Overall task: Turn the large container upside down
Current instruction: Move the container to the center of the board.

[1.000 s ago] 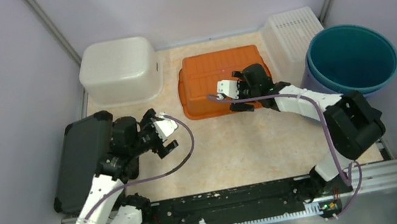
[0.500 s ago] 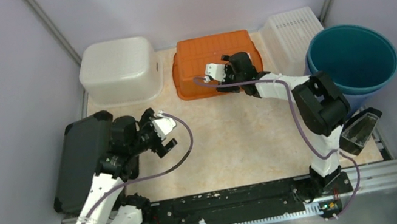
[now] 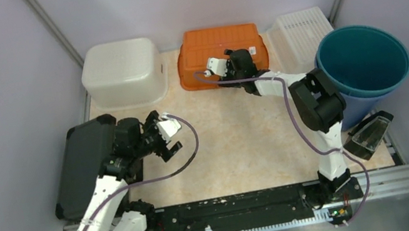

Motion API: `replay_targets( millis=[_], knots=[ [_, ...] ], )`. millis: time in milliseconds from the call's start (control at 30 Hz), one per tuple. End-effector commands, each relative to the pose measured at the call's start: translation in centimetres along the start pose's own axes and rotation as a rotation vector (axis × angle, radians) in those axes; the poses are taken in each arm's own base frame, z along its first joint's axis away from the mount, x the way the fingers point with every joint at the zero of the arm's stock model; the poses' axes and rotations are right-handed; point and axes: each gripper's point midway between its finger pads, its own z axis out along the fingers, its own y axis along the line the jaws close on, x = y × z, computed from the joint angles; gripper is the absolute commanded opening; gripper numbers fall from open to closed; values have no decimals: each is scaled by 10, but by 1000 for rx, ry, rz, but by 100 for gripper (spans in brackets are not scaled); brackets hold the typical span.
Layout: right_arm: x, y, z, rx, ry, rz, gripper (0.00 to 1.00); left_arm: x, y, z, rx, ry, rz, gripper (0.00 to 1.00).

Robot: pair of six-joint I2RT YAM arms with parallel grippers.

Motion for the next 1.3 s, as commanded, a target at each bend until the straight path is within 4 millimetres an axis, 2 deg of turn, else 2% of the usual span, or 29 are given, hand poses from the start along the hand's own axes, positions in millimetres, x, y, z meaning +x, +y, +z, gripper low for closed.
replay_targets(
  millis=[0,233,367,567,700,767,867,967,1033,1133,1167,1267],
  knots=[
    [-6,-38,3,103,8,-28,94,-7,3,1,-6,-39,-3,99],
    [3,-39,-15,26,36,-127,98,-9,0,1,8,-51,-1,99],
    [16,-52,-21,65,94,-178,98,-9,-1,2,15,-50,-5,99],
    [24,-69,-24,137,146,-223,98,-11,-1,1,15,-55,-2,99],
    [17,-85,-36,181,141,-226,99,-12,-1,1,16,-59,-1,99],
    [10,-97,-49,201,128,-208,99,-13,0,0,12,-60,-1,99],
    [-15,-113,-84,183,42,-89,99,-16,1,-3,3,-69,1,99],
    [-47,-113,-136,86,-86,132,99,-23,2,-5,17,-78,-2,99],
    [-73,-105,-179,-3,-207,281,99,-29,0,-7,43,-81,2,99],
    [-101,-87,-245,-115,-374,482,99,-38,-1,-9,71,-95,10,99],
    [-112,-84,-274,-139,-445,547,99,-41,-3,-9,83,-101,10,99],
    [-129,-70,-329,-199,-615,589,99,-45,-6,-9,95,-121,-23,99]
  ],
)
